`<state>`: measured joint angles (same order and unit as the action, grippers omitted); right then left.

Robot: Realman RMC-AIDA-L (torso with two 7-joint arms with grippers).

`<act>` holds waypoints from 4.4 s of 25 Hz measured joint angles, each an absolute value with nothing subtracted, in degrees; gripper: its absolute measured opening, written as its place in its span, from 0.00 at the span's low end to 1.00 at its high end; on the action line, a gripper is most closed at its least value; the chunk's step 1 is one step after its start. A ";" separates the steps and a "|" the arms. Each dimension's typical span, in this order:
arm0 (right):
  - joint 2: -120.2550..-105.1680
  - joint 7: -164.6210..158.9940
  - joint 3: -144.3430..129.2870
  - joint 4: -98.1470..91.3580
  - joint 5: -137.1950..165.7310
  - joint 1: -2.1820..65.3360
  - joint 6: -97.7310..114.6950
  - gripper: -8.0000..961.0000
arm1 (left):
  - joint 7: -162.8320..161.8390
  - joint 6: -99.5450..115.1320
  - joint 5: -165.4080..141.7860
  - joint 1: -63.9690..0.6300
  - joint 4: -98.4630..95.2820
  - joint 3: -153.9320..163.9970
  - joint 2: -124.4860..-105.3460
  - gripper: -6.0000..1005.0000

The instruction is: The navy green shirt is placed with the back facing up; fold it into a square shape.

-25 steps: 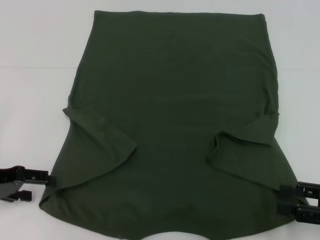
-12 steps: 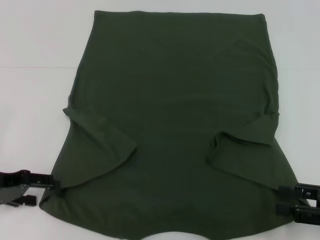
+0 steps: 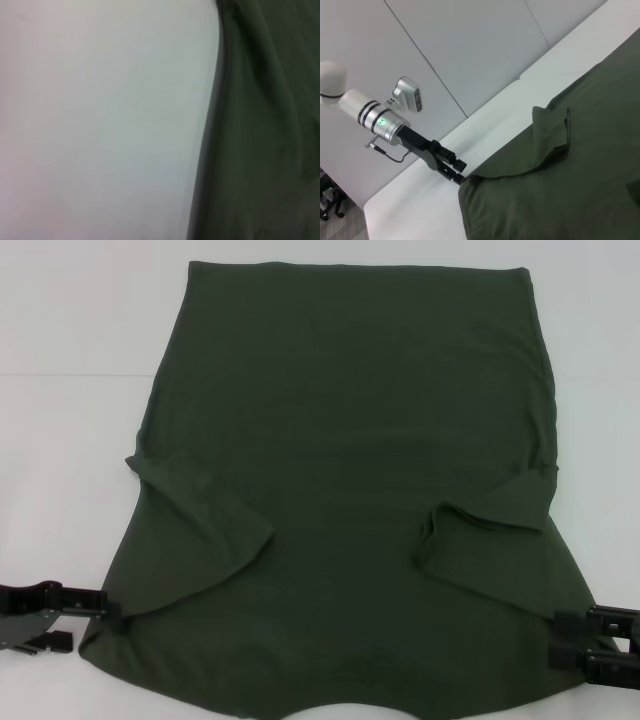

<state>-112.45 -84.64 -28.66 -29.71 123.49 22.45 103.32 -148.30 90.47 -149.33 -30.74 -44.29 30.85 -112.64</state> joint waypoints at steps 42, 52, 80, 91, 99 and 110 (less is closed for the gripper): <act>-112.83 -85.51 -28.72 -30.15 123.45 23.66 103.15 0.74 | -147.22 89.10 -149.19 -33.30 -44.64 35.33 -114.96 0.28; -110.24 -100.32 -29.02 -35.49 125.07 24.70 103.47 0.73 | -145.49 89.94 -149.26 -33.17 -44.59 35.23 -114.90 0.06; -109.88 -143.75 -35.45 -46.26 155.76 37.62 98.32 0.73 | -142.48 91.81 -148.53 -32.83 -45.71 33.22 -114.53 0.04; -111.28 -143.73 -38.90 -42.62 155.83 37.83 93.66 0.73 | -142.48 91.78 -148.53 -32.82 -45.63 33.13 -114.43 0.04; -111.63 -143.59 -39.32 -42.24 155.83 37.88 92.89 0.73 | -142.46 91.65 -148.53 -32.87 -45.61 31.78 -114.42 0.04; -112.00 -143.03 -39.46 -41.84 155.83 37.96 92.76 0.73 | -142.47 91.76 -148.54 -32.72 -45.61 31.72 -114.42 0.04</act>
<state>-112.00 -143.03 -39.46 -41.84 155.83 37.96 92.76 -142.47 91.76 -148.54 -32.72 -45.61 31.72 -114.42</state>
